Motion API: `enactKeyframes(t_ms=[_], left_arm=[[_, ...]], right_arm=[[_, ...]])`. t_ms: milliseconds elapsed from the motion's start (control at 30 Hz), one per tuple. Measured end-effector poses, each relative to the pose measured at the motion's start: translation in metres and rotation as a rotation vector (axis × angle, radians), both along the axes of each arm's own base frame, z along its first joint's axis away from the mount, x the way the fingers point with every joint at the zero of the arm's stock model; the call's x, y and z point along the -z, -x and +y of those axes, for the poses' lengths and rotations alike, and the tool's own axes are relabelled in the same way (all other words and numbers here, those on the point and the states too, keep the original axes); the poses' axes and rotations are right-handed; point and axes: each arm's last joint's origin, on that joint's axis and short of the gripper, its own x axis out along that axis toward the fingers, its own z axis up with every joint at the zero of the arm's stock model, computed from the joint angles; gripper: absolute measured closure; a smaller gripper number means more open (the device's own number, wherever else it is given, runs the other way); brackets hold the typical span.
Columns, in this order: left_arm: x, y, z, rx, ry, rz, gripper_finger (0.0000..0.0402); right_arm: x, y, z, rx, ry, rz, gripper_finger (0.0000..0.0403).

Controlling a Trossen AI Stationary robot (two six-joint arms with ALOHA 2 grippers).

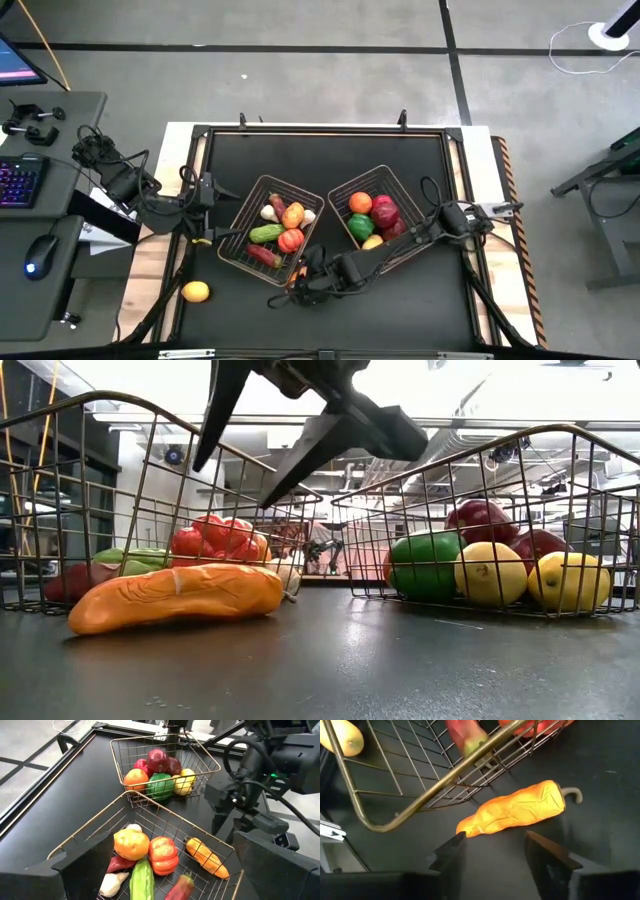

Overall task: Sort produce into baskets
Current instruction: Put the orange chili pepper into the left basket

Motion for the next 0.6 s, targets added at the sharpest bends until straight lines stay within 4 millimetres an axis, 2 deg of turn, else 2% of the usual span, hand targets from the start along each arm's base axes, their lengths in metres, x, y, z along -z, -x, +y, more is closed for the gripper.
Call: enactKeyframes(t_ms=[167,300,433,600], left_arm=[[0.000,0.000,0.000,0.000,0.000,0.000,0.0003],[0.000,0.000,0.000,0.000,0.000,0.000,0.0003],[0.000,0.000,0.000,0.000,0.000,0.000,0.0003],[0.000,0.000,0.000,0.000,0.000,0.000,0.0003]], right_arm=[[0.002,0.002,0.000,0.005,0.006,0.023,0.0126],[0.005,0.011,-0.002,0.101,0.087,0.063,0.0060],[0.005,0.013,-0.001,0.096,0.132,0.054,0.0032],[0.024,0.009,0.003,0.098,0.144,0.087,0.0029]])
